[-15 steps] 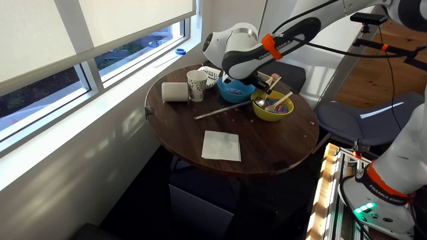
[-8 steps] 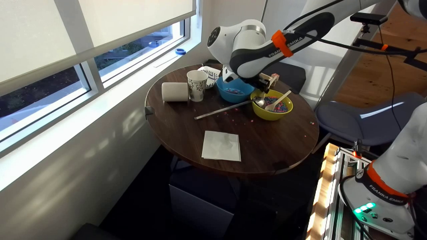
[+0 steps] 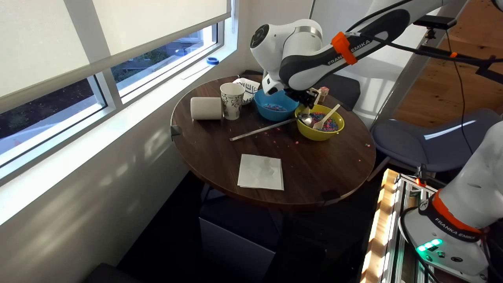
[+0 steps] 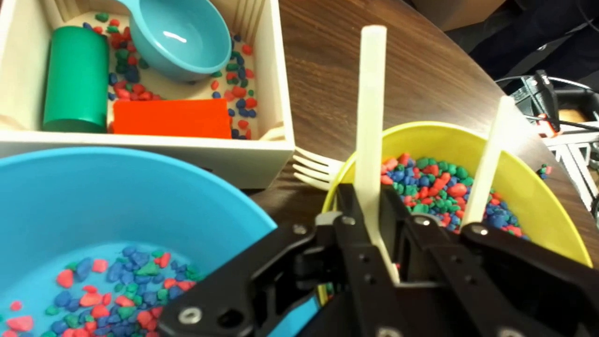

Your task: Use the white spoon to place some cereal from the yellow bowl into the blue bowl.

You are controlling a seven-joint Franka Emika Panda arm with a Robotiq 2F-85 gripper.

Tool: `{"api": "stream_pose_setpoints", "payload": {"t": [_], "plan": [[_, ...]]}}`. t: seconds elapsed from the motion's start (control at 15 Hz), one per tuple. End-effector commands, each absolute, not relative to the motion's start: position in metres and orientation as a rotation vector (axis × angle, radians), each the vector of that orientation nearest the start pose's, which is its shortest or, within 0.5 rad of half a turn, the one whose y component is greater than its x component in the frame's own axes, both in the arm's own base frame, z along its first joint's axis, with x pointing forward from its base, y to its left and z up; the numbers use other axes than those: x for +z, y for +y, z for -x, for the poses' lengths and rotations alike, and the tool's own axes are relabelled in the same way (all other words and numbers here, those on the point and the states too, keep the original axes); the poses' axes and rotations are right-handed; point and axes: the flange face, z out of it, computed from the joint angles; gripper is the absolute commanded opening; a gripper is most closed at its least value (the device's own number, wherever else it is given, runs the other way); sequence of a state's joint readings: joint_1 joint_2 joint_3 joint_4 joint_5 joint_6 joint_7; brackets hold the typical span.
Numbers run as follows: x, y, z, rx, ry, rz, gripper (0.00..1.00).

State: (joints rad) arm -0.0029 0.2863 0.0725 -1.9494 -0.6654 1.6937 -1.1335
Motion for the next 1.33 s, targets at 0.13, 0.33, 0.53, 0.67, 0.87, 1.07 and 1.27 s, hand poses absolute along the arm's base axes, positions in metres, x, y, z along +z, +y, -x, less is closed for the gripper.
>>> {"api": "stream_pose_setpoints", "payload": {"t": [0.13,0.33,0.53,0.67,0.87,1.07,1.27], "plan": [[0.326,-0.025,-0.546,1.159,-2.265,2.306,0.04],[0.331,-0.026,-0.541,1.103,-2.307,2.329,0.04],[0.34,-0.029,-0.537,1.044,-2.34,2.366,0.04],[0.345,-0.031,-0.534,0.994,-2.355,2.384,0.04],[0.348,-0.036,-0.531,0.931,-2.369,2.399,0.04],[0.35,-0.04,-0.527,0.876,-2.385,2.404,0.04],[0.353,-0.044,-0.523,0.803,-2.398,2.394,0.04]]}}
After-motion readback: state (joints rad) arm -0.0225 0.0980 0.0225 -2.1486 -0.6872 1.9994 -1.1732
